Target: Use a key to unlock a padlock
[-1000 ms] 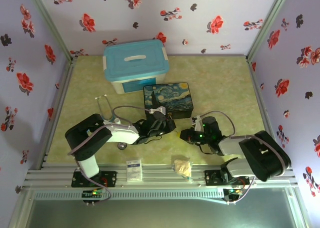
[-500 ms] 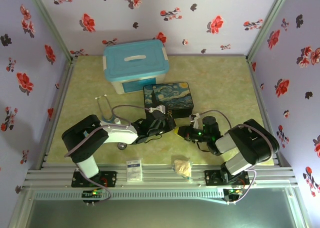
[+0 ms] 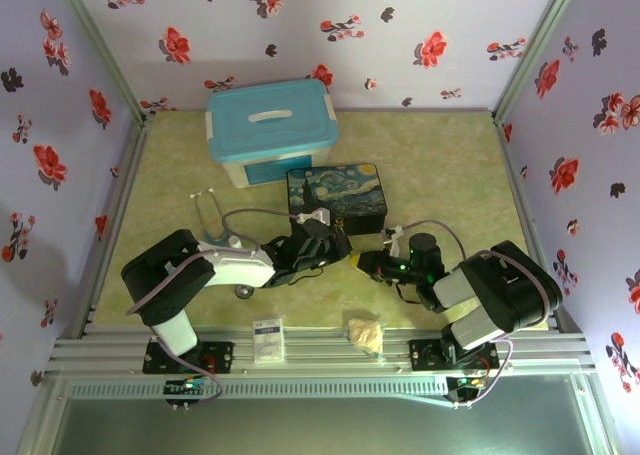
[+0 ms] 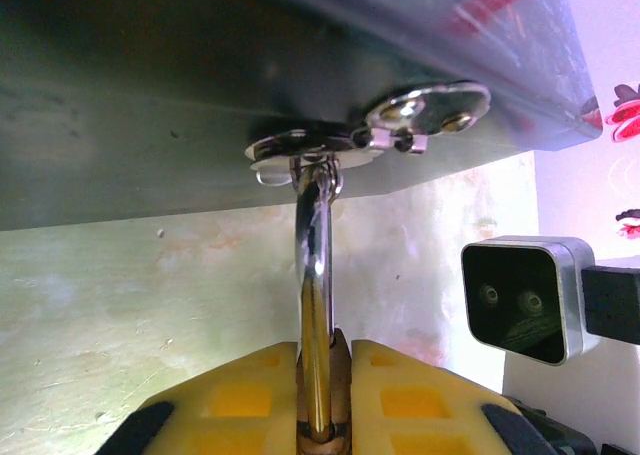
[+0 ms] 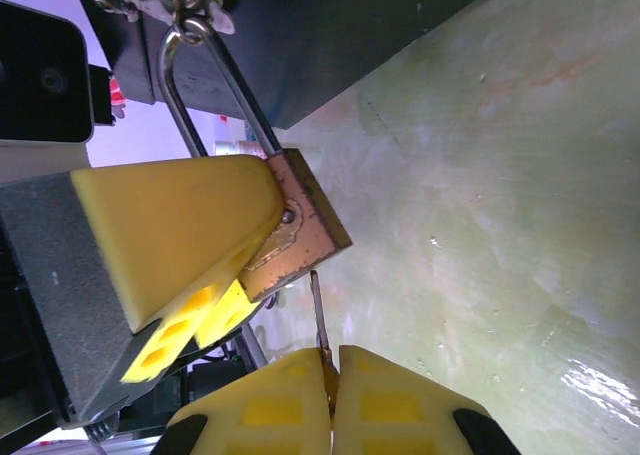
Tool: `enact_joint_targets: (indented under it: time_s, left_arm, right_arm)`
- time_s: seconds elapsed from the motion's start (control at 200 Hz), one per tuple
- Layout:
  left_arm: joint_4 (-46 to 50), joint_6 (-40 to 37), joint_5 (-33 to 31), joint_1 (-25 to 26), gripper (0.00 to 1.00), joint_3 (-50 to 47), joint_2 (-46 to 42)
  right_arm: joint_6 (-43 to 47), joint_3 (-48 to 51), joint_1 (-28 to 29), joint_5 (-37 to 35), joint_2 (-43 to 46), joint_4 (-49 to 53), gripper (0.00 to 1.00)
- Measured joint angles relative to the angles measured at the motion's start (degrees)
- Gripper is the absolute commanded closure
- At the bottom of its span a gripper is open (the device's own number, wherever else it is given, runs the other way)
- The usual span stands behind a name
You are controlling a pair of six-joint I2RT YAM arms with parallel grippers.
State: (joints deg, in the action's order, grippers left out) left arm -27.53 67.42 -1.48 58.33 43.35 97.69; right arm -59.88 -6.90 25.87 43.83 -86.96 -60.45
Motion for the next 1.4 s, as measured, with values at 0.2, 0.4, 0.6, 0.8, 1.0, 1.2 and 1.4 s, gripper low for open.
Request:
enact_joint_targets:
  time_s: [0.2, 0.4, 0.6, 0.8, 1.0, 1.2, 1.4]
  left_arm:
    - [-1.1, 0.0, -0.1, 0.0, 1.0, 0.0, 0.0]
    - [-2.9, 1.4, -0.2, -0.1, 1.0, -0.3, 0.0]
    - [-5.1, 2.6, -0.2, -0.5, 1.0, -0.5, 0.1]
    - [-5.8, 3.0, -0.2, -0.6, 1.0, -0.5, 0.8]
    - [-5.9, 3.0, -0.2, -0.6, 1.0, -0.6, 0.9]
    - [-6.7, 3.0, -0.2, -0.6, 1.0, -0.5, 0.9]
    - [-7.6, 3.0, -0.2, -0.6, 1.0, -0.5, 1.0]
  right_arm:
    - [-0.2, 0.0, -0.2, 0.1, 0.8, -0.6, 1.0]
    - [-0.7, 0.0, -1.1, 0.2, 0.8, -1.4, 1.0]
    - [-2.3, 0.0, -2.8, 1.6, -1.8, -6.1, 1.0]
    - [-4.7, 0.0, -4.4, 4.7, -8.1, -13.5, 1.0]
    - [-4.9, 0.0, -4.6, 5.1, -8.5, -14.8, 1.0]
    - [-5.4, 0.4, -4.7, 5.0, -5.8, -14.2, 1.0]
    - [-5.1, 0.3, -5.0, 4.8, -4.9, -12.7, 1.0]
